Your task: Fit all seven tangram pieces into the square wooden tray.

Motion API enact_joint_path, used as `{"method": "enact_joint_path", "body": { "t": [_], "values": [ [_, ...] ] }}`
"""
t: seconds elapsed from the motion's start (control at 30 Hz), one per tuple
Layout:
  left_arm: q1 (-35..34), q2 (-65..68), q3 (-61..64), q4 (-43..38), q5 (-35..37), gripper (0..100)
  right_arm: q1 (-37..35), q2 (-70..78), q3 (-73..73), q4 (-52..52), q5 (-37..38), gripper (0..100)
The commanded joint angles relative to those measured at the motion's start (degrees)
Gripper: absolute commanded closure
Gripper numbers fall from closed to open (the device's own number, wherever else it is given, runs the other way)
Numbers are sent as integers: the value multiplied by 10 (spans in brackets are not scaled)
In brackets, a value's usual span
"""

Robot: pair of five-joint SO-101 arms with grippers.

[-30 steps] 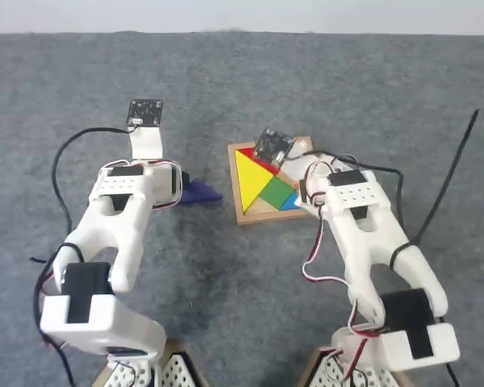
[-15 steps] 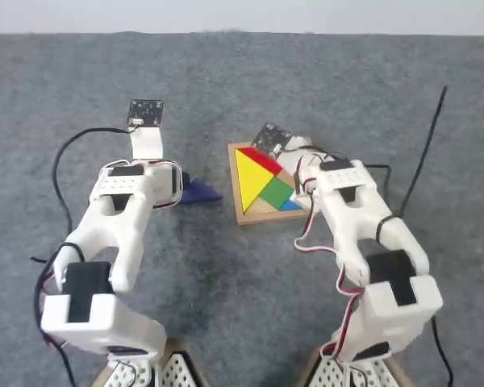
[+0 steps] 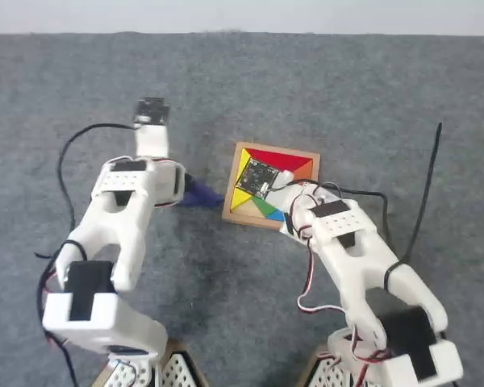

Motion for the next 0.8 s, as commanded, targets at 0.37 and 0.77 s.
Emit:
{"method": "enact_joint_path", "body": {
  "t": [0.37,0.77],
  "values": [
    [79,-103,8,109,-56,782,73,87,-157,44,-121,990],
    [124,11,-41,111,-55,783,70,169,-215,78,-120,990]
  ]
}}
